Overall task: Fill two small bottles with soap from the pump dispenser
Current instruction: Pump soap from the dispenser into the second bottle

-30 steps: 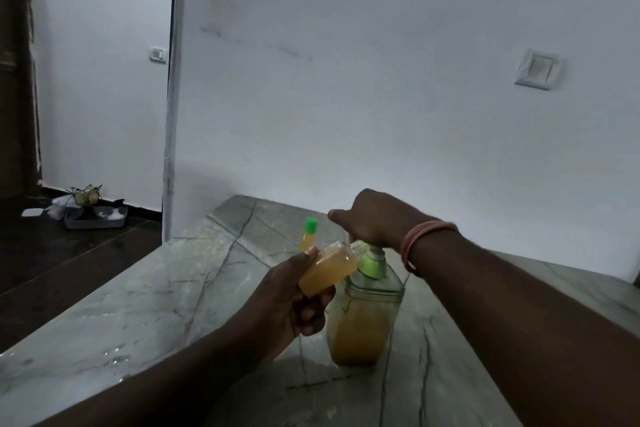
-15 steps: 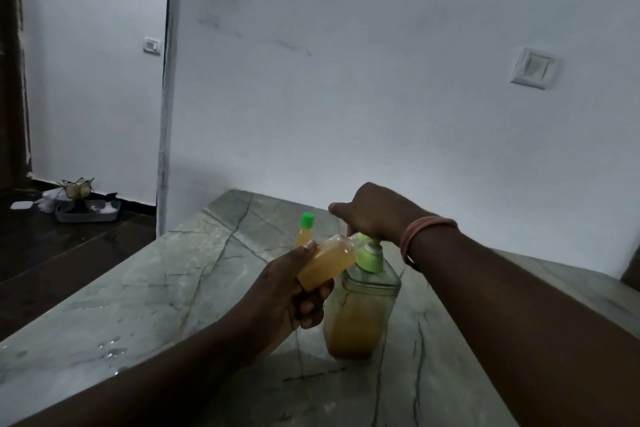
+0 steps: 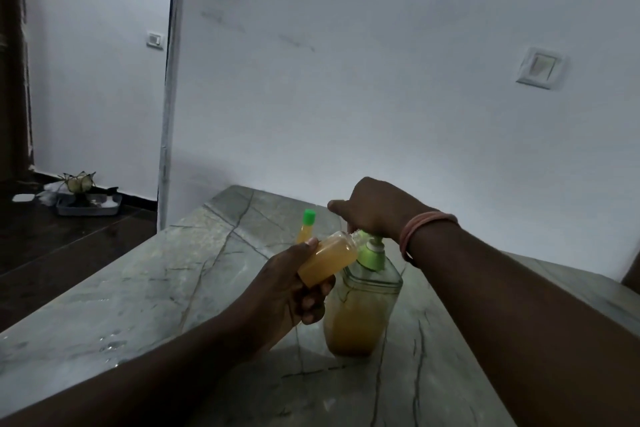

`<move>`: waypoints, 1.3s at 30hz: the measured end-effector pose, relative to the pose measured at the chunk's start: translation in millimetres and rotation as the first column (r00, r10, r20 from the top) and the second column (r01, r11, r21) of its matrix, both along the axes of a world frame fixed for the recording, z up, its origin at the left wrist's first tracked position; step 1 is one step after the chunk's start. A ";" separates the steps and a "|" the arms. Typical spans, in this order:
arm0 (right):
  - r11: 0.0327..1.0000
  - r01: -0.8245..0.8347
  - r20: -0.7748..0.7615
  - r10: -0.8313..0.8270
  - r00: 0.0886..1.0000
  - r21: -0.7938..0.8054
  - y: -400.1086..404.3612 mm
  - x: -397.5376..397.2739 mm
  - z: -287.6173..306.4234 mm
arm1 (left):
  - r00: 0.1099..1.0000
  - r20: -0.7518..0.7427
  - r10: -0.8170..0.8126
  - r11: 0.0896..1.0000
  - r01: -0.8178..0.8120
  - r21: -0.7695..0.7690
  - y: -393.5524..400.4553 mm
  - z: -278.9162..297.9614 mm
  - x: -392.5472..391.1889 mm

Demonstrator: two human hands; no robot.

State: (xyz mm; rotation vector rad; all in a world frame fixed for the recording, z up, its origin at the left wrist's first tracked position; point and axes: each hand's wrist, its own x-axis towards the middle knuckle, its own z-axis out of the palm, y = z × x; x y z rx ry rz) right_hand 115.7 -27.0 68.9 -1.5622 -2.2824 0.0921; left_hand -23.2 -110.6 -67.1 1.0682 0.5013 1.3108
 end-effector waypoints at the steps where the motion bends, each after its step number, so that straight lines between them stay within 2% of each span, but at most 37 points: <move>1: 1.000 -0.005 -0.033 0.006 0.999 0.010 0.4 0.8 -1.9 | 1.000 0.005 -0.008 1.000 0.008 0.001 0.5 0.0 -0.2; 3: 1.000 0.004 -0.155 -0.003 0.988 0.003 1.3 4.3 -9.1 | 1.000 0.003 -0.014 1.000 0.014 -0.001 0.4 0.8 -0.3; 5: 1.000 0.014 -0.210 -0.019 0.978 -0.027 1.1 7.6 -14.8 | 1.000 -0.007 -0.015 1.000 0.015 -0.003 -0.8 1.3 0.5; 10: 0.998 0.019 -0.134 -0.027 0.991 -0.065 -3.5 2.7 -9.8 | 1.000 -0.022 0.008 1.000 -0.008 -0.011 -1.8 1.5 0.4; 14: 1.000 0.020 0.025 -0.020 0.999 0.022 -1.3 -0.2 -0.2 | 1.000 -0.021 0.002 1.000 -0.002 -0.015 -3.6 2.1 1.2; 15: 0.999 0.006 0.024 -0.007 1.000 0.043 0.0 0.4 0.2 | 1.000 -0.017 0.000 1.000 0.000 -0.016 -2.6 2.2 1.2; 18: 1.000 -0.001 -0.153 0.004 0.988 0.020 0.6 4.9 -9.4 | 1.000 0.004 -0.022 0.999 0.023 -0.033 -0.3 2.2 1.0; 20: 1.000 0.003 -0.192 -0.004 0.981 -0.005 -0.9 7.1 -14.5 | 1.000 0.011 -0.018 0.999 0.018 -0.043 -0.6 1.8 1.4; 25: 0.995 -0.009 -0.130 -0.004 0.992 -0.102 -5.9 3.9 -8.2 | 1.000 0.002 -0.009 0.999 0.009 -0.040 -4.4 2.8 2.1; 28: 0.997 -0.017 -0.079 0.011 0.997 -0.075 -4.5 3.0 -1.0 | 1.000 0.008 -0.015 1.000 0.015 -0.021 -6.4 4.9 2.5; 34: 0.999 0.011 -0.189 -0.019 0.982 -0.048 -1.0 6.4 -11.9 | 1.000 0.009 -0.026 0.999 0.026 -0.029 -1.9 2.5 0.7; 39: 0.996 0.012 -0.135 -0.023 0.991 -0.086 -5.4 2.4 -8.4 | 1.000 -0.002 -0.019 1.000 0.018 -0.021 -1.9 1.5 -0.1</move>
